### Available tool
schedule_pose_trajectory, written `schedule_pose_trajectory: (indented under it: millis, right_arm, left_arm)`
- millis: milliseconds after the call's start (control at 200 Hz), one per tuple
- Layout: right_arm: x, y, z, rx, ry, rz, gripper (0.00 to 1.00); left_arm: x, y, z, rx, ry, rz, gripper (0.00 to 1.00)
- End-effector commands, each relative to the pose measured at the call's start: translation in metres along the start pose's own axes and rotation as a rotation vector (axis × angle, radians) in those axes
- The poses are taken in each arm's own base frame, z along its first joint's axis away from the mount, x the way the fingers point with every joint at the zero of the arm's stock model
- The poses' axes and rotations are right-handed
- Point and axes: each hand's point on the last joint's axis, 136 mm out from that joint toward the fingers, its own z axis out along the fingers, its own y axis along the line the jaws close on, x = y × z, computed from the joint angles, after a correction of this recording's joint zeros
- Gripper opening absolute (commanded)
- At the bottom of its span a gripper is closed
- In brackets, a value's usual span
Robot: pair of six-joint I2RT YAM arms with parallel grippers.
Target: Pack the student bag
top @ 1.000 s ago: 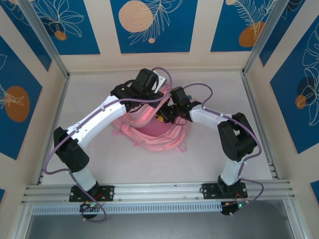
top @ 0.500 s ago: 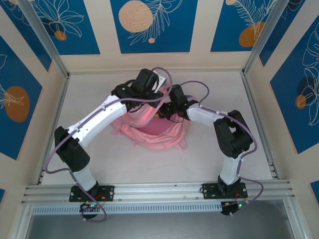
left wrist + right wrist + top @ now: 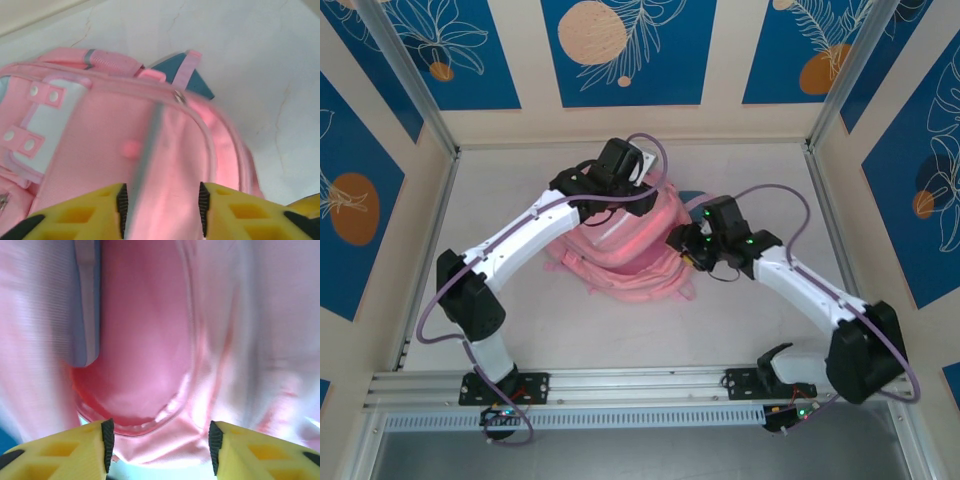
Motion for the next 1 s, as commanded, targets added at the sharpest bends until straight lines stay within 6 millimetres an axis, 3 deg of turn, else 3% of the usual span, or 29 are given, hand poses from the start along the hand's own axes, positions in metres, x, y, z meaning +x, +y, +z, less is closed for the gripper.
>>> schedule_pose_trajectory:
  millis: [0, 170, 335, 455, 750, 995]
  right_arm:
    - [-0.010, -0.024, -0.024, 0.099, -0.102, 0.007, 0.65]
    - [-0.017, -0.007, -0.043, 0.084, -0.145, -0.066, 0.77]
    - [-0.008, 0.019, -0.026, 0.040, -0.070, -0.107, 0.79]
    - [-0.001, 0.041, -0.012, 0.014, -0.031, -0.141, 0.76]
    - [0.008, 0.080, 0.020, -0.027, 0.049, -0.169, 0.68]
    - [0.013, 0.091, 0.036, -0.050, 0.100, -0.159, 0.63]
  left_arm:
    - [-0.015, -0.003, -0.014, 0.049, -0.052, -0.072, 0.56]
    - [0.012, 0.023, -0.031, -0.025, -0.037, -0.144, 0.70]
    - [0.068, 0.061, -0.053, -0.137, -0.016, -0.237, 0.76]
    - [0.114, 0.078, -0.064, -0.177, -0.006, -0.307, 0.79]
    - [0.207, 0.077, -0.050, -0.124, 0.080, -0.297, 0.78]
    - [0.224, 0.079, -0.034, -0.124, 0.115, -0.223, 0.68]
